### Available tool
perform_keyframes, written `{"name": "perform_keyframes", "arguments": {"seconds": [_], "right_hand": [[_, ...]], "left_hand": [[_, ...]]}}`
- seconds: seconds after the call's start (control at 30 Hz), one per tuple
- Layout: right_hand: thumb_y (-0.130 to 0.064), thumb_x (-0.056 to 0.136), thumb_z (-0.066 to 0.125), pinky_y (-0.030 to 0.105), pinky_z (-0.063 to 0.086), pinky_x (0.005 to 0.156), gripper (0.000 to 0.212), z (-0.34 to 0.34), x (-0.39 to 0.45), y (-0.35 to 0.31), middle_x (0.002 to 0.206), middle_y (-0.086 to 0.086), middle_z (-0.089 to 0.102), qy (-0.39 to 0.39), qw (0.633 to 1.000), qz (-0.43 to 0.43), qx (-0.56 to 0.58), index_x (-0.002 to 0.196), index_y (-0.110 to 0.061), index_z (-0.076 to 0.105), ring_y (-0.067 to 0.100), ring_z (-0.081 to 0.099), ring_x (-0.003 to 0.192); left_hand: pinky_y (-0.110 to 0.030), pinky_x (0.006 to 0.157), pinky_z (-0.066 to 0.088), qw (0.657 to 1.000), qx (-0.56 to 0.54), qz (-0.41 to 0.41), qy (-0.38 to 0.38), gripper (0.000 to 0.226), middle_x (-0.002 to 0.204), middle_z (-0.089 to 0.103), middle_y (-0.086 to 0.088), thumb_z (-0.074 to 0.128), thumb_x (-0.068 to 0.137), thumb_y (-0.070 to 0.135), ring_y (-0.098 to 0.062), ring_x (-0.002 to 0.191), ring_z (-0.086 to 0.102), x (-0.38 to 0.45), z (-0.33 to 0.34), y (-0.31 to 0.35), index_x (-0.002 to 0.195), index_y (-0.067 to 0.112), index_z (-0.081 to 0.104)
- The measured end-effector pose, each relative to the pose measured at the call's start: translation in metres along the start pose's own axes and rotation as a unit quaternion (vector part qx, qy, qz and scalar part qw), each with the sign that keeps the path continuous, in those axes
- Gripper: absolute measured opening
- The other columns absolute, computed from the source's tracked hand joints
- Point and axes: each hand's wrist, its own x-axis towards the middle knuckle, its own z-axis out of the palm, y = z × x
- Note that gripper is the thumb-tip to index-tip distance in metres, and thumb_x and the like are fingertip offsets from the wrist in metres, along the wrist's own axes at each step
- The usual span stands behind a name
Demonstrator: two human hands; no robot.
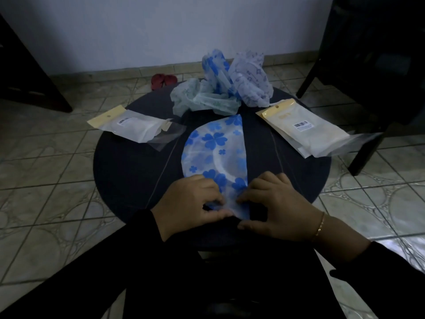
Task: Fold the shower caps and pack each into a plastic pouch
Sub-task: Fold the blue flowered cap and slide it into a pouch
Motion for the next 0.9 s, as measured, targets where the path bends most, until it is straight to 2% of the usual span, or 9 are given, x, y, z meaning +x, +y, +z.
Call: {"name": "perform_keyframes", "arguments": {"seconds": [0.17, 0.27, 0.33, 0.43, 0.53, 0.6, 0.67, 0.77, 0.9], "right_hand": [[-0.070, 0.078, 0.039, 0.030, 0.032, 0.071, 0.048, 0.004, 0.003, -0.002, 0.086, -0.015, 0.058, 0.047, 0.999, 0.010, -0.004, 0.097, -0.036, 0.067, 0.010, 0.048, 0.086], [-0.072, 0.082, 0.024, 0.030, 0.031, 0.071, 0.063, 0.007, 0.008, -0.001, 0.083, -0.014, 0.057, 0.054, 0.996, 0.050, 0.044, 0.087, -0.030, 0.071, 0.006, 0.045, 0.083], [-0.065, 0.083, 0.031, 0.033, 0.033, 0.074, 0.057, 0.007, 0.010, -0.003, 0.080, -0.014, 0.054, 0.068, 0.991, 0.083, 0.077, 0.080, -0.025, 0.071, 0.007, 0.045, 0.082], [-0.046, 0.089, 0.053, 0.035, 0.036, 0.088, 0.022, 0.005, 0.014, -0.005, 0.080, -0.018, 0.052, 0.053, 0.980, 0.144, 0.125, 0.100, -0.032, 0.066, 0.005, 0.046, 0.086], [-0.032, 0.084, 0.067, 0.040, 0.041, 0.094, 0.030, 0.005, 0.016, -0.004, 0.078, -0.015, 0.062, 0.087, 0.952, 0.202, 0.214, 0.111, -0.033, 0.056, 0.007, 0.058, 0.088], [-0.030, 0.082, 0.069, 0.043, 0.043, 0.092, 0.031, 0.006, 0.017, -0.005, 0.075, -0.013, 0.064, 0.091, 0.947, 0.215, 0.222, 0.108, -0.032, 0.053, 0.010, 0.061, 0.085], [-0.029, 0.083, 0.068, 0.041, 0.043, 0.092, 0.027, 0.009, 0.019, -0.006, 0.075, -0.012, 0.063, 0.085, 0.950, 0.218, 0.209, 0.104, -0.033, 0.052, 0.011, 0.058, 0.087], [-0.029, 0.085, 0.065, 0.039, 0.044, 0.089, 0.017, 0.010, 0.021, -0.008, 0.075, -0.014, 0.057, 0.072, 0.957, 0.216, 0.179, 0.099, -0.033, 0.055, 0.012, 0.051, 0.091], [-0.034, 0.086, 0.063, 0.035, 0.043, 0.089, 0.022, 0.009, 0.022, -0.008, 0.091, -0.006, 0.057, 0.064, 0.966, 0.216, 0.126, 0.107, -0.029, 0.062, 0.016, 0.050, 0.098]], "left_hand": [[-0.026, 0.062, 0.046, 0.999, 0.004, -0.030, 0.019, 0.033, 0.076, 0.064, 0.012, 0.055, 0.087, 0.051, -0.008, 0.068, 0.057, 0.002, 0.002, 0.002, 0.074, 0.025, 0.071], [-0.022, 0.065, 0.044, 0.999, -0.012, -0.043, -0.002, 0.039, 0.077, 0.062, 0.013, 0.059, 0.079, 0.062, -0.005, 0.070, 0.055, -0.001, 0.000, 0.000, 0.075, 0.025, 0.071], [-0.019, 0.067, 0.042, 0.998, -0.016, -0.055, -0.004, 0.038, 0.077, 0.061, 0.013, 0.059, 0.078, 0.059, -0.002, 0.071, 0.053, -0.003, -0.001, 0.000, 0.076, 0.024, 0.073], [-0.013, 0.070, 0.039, 0.993, -0.055, -0.100, 0.003, 0.035, 0.076, 0.060, 0.015, 0.054, 0.082, 0.055, 0.000, 0.074, 0.051, -0.005, 0.000, 0.000, 0.078, 0.027, 0.075], [-0.016, 0.071, 0.041, 0.985, -0.075, -0.156, 0.011, 0.034, 0.074, 0.060, 0.014, 0.054, 0.082, 0.055, -0.002, 0.075, 0.052, -0.003, 0.004, 0.004, 0.087, 0.029, 0.075], [-0.017, 0.074, 0.043, 0.976, -0.087, -0.195, 0.034, 0.031, 0.074, 0.059, 0.015, 0.062, 0.081, 0.049, -0.002, 0.078, 0.053, -0.002, 0.005, 0.007, 0.102, 0.029, 0.071], [-0.020, 0.075, 0.044, 0.976, -0.080, -0.200, 0.042, 0.031, 0.079, 0.057, 0.015, 0.065, 0.082, 0.041, -0.001, 0.079, 0.052, -0.001, 0.004, 0.010, 0.110, 0.028, 0.067], [-0.022, 0.068, 0.044, 0.988, -0.016, -0.152, -0.010, 0.023, 0.094, 0.056, 0.010, 0.062, 0.086, 0.039, -0.006, 0.080, 0.055, 0.004, 0.000, 0.012, 0.105, 0.028, 0.069], [-0.025, 0.069, 0.044, 0.988, 0.024, -0.118, -0.095, 0.051, 0.097, 0.056, 0.012, 0.043, 0.080, 0.065, -0.008, 0.084, 0.056, 0.009, -0.006, 0.004, 0.110, 0.032, 0.068]]}}
